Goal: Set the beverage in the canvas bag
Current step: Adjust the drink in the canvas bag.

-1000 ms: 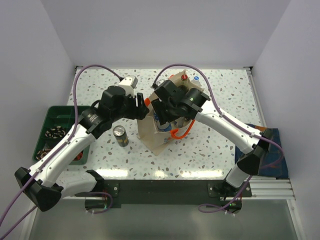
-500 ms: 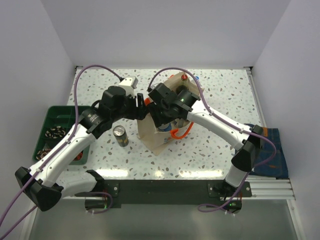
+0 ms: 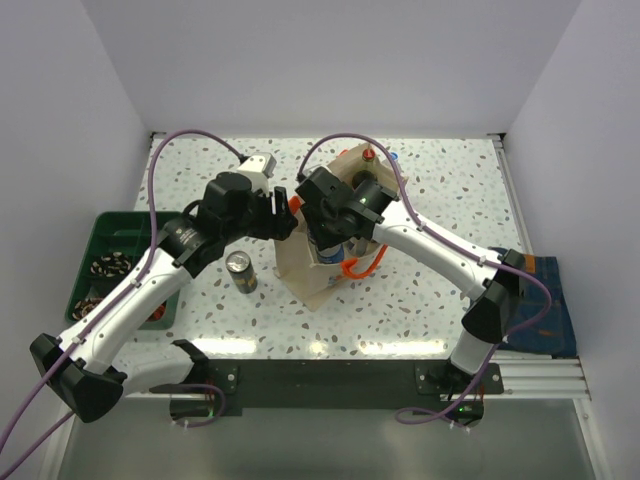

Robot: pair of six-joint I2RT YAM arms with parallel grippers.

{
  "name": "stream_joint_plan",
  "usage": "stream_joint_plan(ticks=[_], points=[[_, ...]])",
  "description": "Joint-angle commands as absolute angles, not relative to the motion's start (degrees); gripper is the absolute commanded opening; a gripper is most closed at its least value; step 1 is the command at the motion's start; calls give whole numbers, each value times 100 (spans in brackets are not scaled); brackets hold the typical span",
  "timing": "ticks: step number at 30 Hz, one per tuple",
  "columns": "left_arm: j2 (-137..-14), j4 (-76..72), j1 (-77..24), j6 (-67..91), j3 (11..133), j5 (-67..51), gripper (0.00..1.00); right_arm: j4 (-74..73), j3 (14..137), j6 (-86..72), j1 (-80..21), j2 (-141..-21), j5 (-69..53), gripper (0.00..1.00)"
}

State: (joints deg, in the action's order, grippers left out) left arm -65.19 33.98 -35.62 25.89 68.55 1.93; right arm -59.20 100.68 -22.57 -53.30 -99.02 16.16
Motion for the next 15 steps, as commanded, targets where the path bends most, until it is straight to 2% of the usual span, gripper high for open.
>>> stream_joint_plan(ticks=[1, 5, 9, 15], points=[[-6442, 3331, -3507, 2496, 6820, 211, 63, -6012, 10151, -2382, -5344, -9897, 1960, 33], [-6425, 3331, -3507, 2505, 6803, 220, 63, -6100, 10195, -2434, -5344, -9870, 2083, 22], [-6372, 3357, -3498, 2487, 6776, 246, 62, -6108, 10134, -2505, -5300, -9756, 2241, 2], [-6249, 3489, -3498, 2461, 6759, 316, 52, -6021, 9809, -2768, -5159, -9501, 2382, 0]])
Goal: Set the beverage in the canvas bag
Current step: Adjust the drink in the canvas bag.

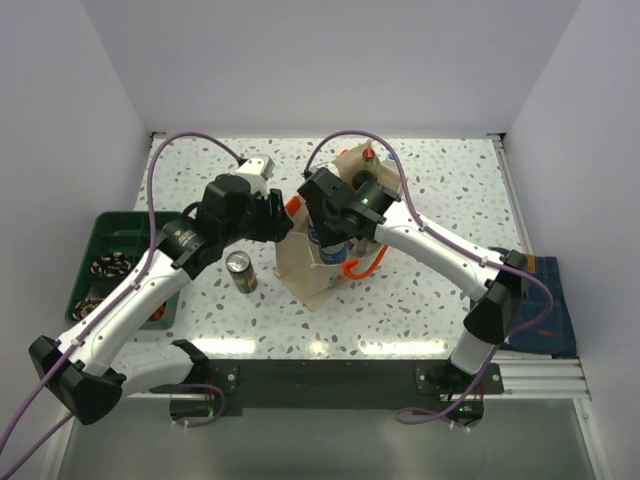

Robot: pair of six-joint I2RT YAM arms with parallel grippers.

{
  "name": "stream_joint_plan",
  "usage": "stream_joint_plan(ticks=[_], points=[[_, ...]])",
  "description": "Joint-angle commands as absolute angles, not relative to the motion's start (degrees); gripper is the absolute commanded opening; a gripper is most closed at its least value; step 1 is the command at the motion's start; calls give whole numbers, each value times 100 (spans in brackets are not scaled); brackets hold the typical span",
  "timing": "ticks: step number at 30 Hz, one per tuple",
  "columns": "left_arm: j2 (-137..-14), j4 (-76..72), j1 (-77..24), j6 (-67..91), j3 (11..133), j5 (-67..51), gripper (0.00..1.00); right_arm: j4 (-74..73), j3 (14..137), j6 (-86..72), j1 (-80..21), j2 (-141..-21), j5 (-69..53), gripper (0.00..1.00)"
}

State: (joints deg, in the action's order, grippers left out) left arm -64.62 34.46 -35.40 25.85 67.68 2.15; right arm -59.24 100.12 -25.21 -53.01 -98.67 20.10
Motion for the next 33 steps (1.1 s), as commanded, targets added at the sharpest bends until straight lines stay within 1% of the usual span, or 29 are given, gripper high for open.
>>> stream_joint_plan(ticks=[1, 2, 4, 5, 7, 8, 10, 11, 12, 13, 14, 17, 20, 27, 30, 31, 33], points=[[-6240, 3533, -3498, 2461, 6759, 325, 50, -6003, 9774, -2803, -5124, -9466, 2399, 0], [-6205, 3542, -3498, 2461, 6759, 360, 44, -5986, 9704, -2865, -5107, -9414, 2408, 0], [-6188, 3594, -3498, 2461, 6759, 404, 39, -5933, 9633, -2926, -5045, -9334, 2426, 0], [-6153, 3612, -3498, 2461, 6759, 430, 34, -5907, 9572, -2962, -5028, -9299, 2417, 0], [-6126, 3630, -3498, 2452, 6768, 448, 29, -5854, 9527, -2988, -4992, -9229, 2426, 0], [-6117, 3621, -3498, 2452, 6768, 457, 24, -5854, 9536, -2997, -4983, -9229, 2408, 0], [-6126, 3621, -3498, 2452, 6776, 457, 19, -5871, 9536, -2988, -4975, -9229, 2382, 0], [-6135, 3621, -3498, 2452, 6776, 422, 14, -5862, 9536, -2988, -4975, -9246, 2356, 0], [-6143, 3612, -3498, 2452, 6768, 387, 13, -5862, 9536, -2997, -4975, -9246, 2338, 0], [-6152, 3595, -3498, 2461, 6768, 352, 12, -5871, 9536, -2997, -4975, -9246, 2329, 0], [-6161, 3586, -3507, 2452, 6768, 299, 16, -5880, 9527, -3006, -4966, -9255, 2312, 0], [-6161, 3525, -3498, 2417, 6776, 211, 36, -5862, 9510, -3006, -4975, -9246, 2268, 0], [-6196, 3489, -3498, 2391, 6785, 106, 39, -5862, 9510, -2997, -4966, -9255, 2241, 0], [-6495, 3603, -3498, 2224, 6838, 26, 38, -5801, 9483, -2997, -4975, -9220, 2171, 0], [-6600, 3612, -3507, 2189, 6882, 26, 33, -5774, 9448, -2997, -4983, -9194, 2153, 0], [-6635, 3621, -3498, 2171, 6891, 35, 27, -5774, 9431, -2997, -4975, -9193, 2153, 0], [-6671, 3638, -3498, 2136, 6952, 26, 22, -5757, 9413, -3006, -4975, -9158, 2145, 0]])
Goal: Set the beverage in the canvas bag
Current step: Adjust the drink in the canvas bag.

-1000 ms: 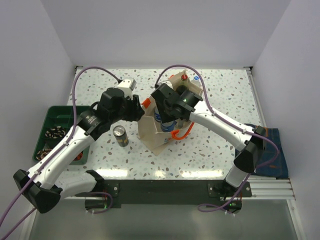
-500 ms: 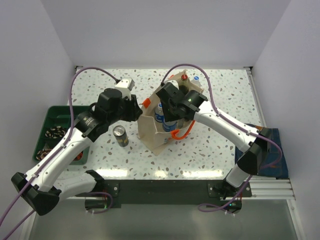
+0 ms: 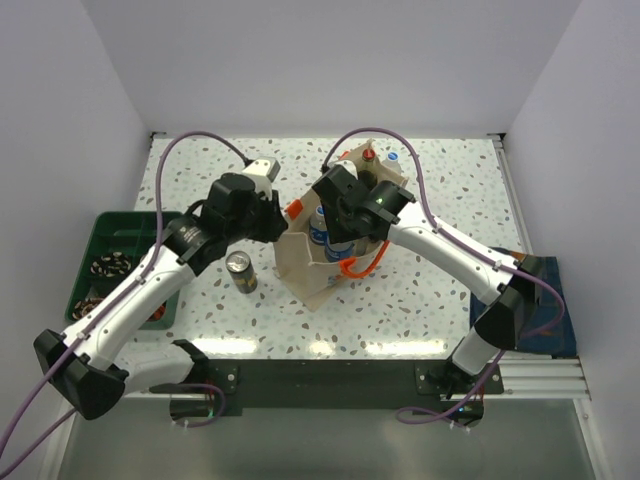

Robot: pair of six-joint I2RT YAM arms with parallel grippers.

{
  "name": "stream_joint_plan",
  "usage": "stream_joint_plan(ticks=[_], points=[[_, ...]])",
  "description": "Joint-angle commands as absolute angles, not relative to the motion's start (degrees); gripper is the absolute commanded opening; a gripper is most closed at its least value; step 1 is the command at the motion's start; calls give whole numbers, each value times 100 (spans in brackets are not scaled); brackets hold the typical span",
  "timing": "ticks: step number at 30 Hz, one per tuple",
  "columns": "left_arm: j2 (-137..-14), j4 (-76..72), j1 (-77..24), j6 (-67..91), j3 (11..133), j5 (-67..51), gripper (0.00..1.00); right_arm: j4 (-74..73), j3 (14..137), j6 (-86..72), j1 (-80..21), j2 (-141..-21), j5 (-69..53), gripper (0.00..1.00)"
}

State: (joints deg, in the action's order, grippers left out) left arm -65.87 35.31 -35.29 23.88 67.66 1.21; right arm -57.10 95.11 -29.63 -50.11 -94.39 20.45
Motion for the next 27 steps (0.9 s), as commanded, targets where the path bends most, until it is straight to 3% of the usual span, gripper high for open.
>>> stream_joint_plan(ticks=[1, 4, 18, 27], points=[[-6697, 3656, -3498, 2136, 7013, 35, 15, -5748, 9396, -3006, -4975, -9158, 2153, 0], [-6724, 3726, -3498, 2083, 7119, 53, 0, -5748, 9361, -3006, -4975, -9114, 2153, 0], [-6636, 4034, -3498, 2013, 7839, 413, 0, -5529, 9413, -3067, -4957, -9026, 2206, 0], [-6548, 3920, -3498, 2057, 7866, 229, 0, -5028, 9378, -3076, -4922, -8886, 1636, 0]])
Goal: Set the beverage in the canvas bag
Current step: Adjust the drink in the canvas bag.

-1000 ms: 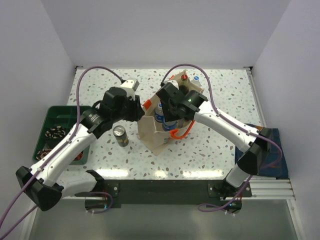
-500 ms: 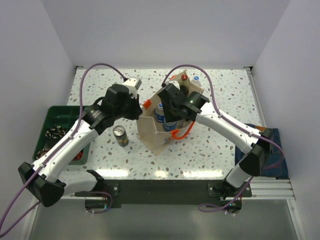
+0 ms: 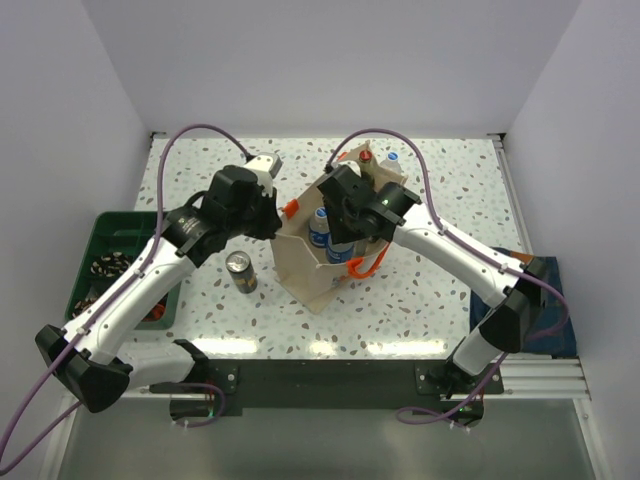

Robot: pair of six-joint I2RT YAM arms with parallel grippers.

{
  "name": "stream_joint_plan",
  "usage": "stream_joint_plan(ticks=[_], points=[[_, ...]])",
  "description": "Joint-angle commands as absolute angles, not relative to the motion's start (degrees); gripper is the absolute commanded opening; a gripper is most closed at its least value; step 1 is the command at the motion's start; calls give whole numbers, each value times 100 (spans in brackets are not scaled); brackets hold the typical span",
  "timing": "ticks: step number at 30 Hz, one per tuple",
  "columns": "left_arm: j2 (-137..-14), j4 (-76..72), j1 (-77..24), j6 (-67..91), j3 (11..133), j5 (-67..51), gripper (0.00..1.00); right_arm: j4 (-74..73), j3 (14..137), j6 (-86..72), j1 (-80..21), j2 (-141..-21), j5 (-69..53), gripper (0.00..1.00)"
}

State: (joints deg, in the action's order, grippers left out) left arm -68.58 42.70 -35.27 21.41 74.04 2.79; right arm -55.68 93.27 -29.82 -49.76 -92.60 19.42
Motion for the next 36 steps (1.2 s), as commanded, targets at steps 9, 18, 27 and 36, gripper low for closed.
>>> stream_joint_plan(ticks=[9, 18, 27, 36], points=[[-6372, 3612, -3498, 2022, 7252, -387, 0, -4632, 9299, -3103, -4834, -8807, 1020, 0], [-6267, 3410, -3498, 2013, 6882, -563, 0, -5202, 9351, -3129, -4834, -9281, 1300, 0], [-6214, 3401, -3498, 1986, 6803, -563, 0, -6047, 9615, -2936, -4834, -9809, 2162, 0], [-6267, 3393, -3498, 1951, 6820, -519, 0, -6205, 9405, -2892, -4834, -9536, 2145, 0]])
